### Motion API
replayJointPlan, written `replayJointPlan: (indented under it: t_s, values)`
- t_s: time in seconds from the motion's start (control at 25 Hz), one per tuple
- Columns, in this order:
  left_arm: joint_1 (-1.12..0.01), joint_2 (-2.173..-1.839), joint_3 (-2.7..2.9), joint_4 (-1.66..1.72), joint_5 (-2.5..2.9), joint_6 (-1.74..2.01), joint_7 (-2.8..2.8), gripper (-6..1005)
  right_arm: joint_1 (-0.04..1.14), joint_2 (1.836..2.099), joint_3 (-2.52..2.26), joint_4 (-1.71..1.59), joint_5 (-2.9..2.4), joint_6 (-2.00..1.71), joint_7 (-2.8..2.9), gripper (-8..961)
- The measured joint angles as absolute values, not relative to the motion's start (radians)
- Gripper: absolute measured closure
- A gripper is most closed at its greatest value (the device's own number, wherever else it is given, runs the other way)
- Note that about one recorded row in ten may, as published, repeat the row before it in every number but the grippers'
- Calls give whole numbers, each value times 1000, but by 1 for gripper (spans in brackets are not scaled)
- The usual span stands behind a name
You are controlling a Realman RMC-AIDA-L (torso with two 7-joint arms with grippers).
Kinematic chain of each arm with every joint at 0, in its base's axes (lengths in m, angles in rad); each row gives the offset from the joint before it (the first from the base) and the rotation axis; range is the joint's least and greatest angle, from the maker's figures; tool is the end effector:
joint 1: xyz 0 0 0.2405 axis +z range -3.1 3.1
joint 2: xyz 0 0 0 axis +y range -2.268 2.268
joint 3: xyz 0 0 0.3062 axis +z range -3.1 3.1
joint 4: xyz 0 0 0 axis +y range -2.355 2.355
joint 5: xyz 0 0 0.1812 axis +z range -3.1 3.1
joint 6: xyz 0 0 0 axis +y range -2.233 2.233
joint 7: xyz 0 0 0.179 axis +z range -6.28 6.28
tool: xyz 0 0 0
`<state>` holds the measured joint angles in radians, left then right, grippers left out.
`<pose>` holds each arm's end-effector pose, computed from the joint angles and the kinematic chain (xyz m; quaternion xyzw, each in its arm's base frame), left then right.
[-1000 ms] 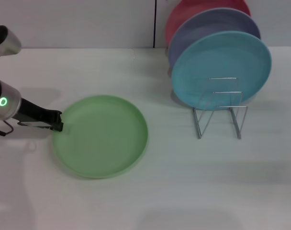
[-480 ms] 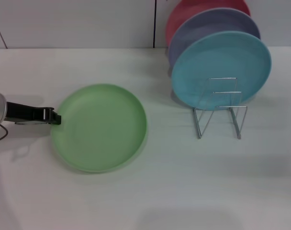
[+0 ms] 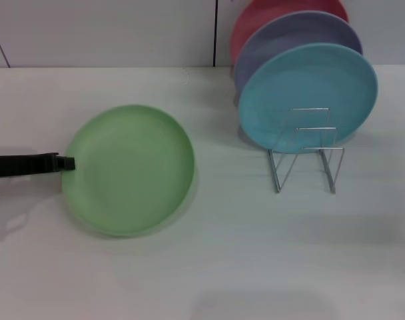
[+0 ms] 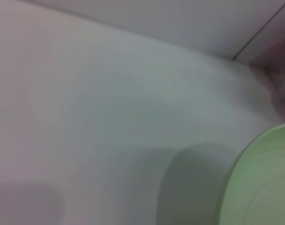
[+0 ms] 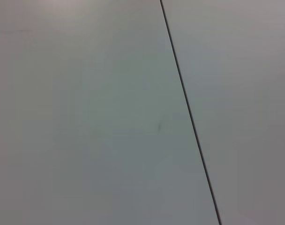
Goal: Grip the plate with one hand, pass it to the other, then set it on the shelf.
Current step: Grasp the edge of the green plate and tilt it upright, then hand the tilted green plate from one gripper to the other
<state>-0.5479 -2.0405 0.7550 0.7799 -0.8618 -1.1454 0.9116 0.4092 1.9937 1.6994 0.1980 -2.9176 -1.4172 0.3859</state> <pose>-0.3404 0.3967 -0.0221 -0.7883 -0.5416 -0.1170 0.2676 0.3428 0.3703 0.1049 -0.5563 0.1618 0.4476 0.6812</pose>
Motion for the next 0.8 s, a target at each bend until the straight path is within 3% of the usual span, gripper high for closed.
replayJointPlan:
  t_s: [0.36, 0.8]
  values:
    - [-452, -2058, 670, 684, -1192, -1135, 1284, 947, 411, 1999, 1676, 200, -2918, -1426, 385, 234]
    - [-383, -2064, 584, 309, -1696, -1190, 1954, 941, 395, 2010, 1593, 217, -2918, -1446, 383, 234]
